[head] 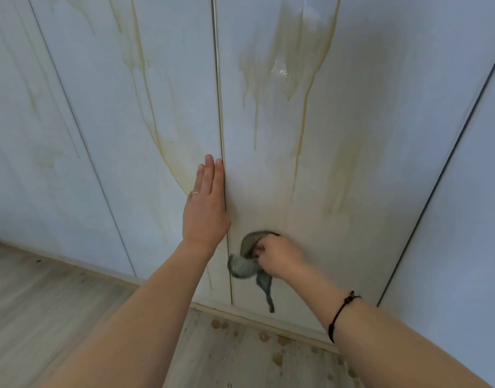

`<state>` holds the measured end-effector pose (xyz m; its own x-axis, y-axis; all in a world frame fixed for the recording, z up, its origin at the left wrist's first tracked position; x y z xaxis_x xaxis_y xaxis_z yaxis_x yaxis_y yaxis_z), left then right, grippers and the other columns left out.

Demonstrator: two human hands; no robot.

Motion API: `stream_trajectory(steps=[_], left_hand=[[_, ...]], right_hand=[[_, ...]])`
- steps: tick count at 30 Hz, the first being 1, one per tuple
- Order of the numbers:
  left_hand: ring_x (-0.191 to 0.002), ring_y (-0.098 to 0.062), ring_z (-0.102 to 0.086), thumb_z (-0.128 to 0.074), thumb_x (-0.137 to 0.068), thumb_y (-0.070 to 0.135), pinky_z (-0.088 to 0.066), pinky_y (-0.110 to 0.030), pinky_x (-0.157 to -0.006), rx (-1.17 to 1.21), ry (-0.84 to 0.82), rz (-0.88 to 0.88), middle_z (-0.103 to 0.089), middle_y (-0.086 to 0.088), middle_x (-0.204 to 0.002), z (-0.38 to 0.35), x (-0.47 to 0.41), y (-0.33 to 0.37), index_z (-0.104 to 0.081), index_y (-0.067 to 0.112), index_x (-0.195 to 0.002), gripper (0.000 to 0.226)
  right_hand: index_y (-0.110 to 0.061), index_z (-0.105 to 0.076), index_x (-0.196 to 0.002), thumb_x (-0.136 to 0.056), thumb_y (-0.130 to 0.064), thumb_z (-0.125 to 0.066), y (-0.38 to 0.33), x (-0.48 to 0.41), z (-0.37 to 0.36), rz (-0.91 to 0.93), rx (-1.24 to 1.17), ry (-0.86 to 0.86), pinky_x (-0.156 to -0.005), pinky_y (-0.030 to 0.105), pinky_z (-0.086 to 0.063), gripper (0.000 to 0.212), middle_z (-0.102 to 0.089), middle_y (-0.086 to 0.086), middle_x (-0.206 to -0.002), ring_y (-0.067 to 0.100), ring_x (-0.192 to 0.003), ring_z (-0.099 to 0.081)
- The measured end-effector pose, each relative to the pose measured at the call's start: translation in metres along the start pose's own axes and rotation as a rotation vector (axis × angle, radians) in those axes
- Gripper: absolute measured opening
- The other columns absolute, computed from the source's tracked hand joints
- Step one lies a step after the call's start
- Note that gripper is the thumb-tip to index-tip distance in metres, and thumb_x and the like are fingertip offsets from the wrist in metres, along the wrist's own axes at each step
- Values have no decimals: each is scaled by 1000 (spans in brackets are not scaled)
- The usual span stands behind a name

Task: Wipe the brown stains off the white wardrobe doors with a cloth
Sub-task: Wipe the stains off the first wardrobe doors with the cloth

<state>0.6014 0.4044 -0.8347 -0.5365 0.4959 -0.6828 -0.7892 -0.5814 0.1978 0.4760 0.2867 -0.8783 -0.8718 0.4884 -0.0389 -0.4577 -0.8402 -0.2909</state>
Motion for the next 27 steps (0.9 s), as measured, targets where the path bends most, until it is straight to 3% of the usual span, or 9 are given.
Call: stream_trajectory(steps=[1, 3, 8, 10, 12, 14, 17, 24, 27], left_hand=[[-155, -23, -5, -49, -78, -8, -59, -39, -84, 7, 10, 2, 5, 1, -168, -1, 1, 1, 2, 18, -161, 100], [-155, -24, -6, -46, -78, -9, -59, -36, -83, 17, 23, 5, 2, 0, -169, -4, 1, 3, 0, 16, -161, 98], [-155, -28, -4, -42, -91, 10, -55, -43, -93, -5, 36, 36, 4, -5, -168, -10, 0, 8, 2, 12, -160, 82], [-155, -30, -3, -29, -92, 19, -51, -48, -100, -2, 40, 39, 5, -7, -168, -10, -1, 11, 2, 10, -160, 75], [-155, -30, -1, -32, -91, 10, -50, -48, -101, -13, 32, 56, 7, -7, -168, -12, -1, 12, 5, 10, -160, 78], [-155, -28, 0, -38, -84, -11, -56, -43, -91, -44, 40, 64, 10, -4, -168, -13, -1, 10, 8, 13, -160, 92], [-155, -26, 1, -35, -82, -18, -59, -41, -78, -62, 27, 63, 12, -1, -168, -14, -1, 8, 10, 14, -159, 96], [-155, -25, 5, -38, -75, -25, -58, -46, -84, -36, 20, 75, 15, 1, -167, -14, -1, 9, 9, 15, -159, 105], [-155, -24, 5, -37, -78, -22, -57, -48, -86, -35, 15, 74, 16, 1, -167, -13, -1, 9, 10, 16, -159, 101]], right_hand=[[-22, -70, -103, -93, -27, -54, 6, 3, -9, -29, 15, -76, -73, 29, -46, 19, -71, 6, -111, 29, -101, -66], [-25, -64, -87, -92, -27, -53, 11, 1, -1, -27, -34, -22, -68, 28, -41, 11, -72, 5, -104, 29, -95, -66], [-35, -64, -78, -85, -35, -45, -6, -15, 70, 81, -389, 469, -60, 28, -38, 20, -70, -12, -84, 14, -74, -59], [-32, -65, -79, -87, -33, -45, -5, -13, 70, 112, -393, 537, -60, 28, -38, 22, -72, -9, -83, 16, -74, -61], [-23, -70, -85, -89, -31, -48, 1, -6, 44, 104, -195, 477, -59, 28, -35, 24, -73, 2, -82, 27, -75, -65], [-16, -66, -77, -86, -30, -51, 7, 3, 15, 29, -42, 219, -54, 26, -33, 22, -68, 4, -73, 32, -75, -66], [-16, -54, -61, -80, -30, -53, 13, 4, 13, -28, -116, 26, -47, 24, -28, 23, -54, -5, -61, 21, -62, -56], [-8, -61, -64, -79, -36, -42, -3, -9, 96, 5, -480, 548, -44, 27, -29, 36, -46, -4, -45, 13, -44, -42], [-10, -56, -59, -79, -36, -45, -2, -6, 78, -61, -446, 461, -47, 27, -32, 34, -50, -6, -48, 15, -48, -47]])
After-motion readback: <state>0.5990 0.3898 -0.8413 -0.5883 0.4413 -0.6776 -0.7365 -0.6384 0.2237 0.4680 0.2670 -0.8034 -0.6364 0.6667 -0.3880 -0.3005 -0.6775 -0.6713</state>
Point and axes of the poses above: each hand's wrist, its own x-axis away from the middle knuckle, its own z-axis out of the back of the hand, y = z × x, the point moved 1 cm from there along -x, towards the middle knuckle
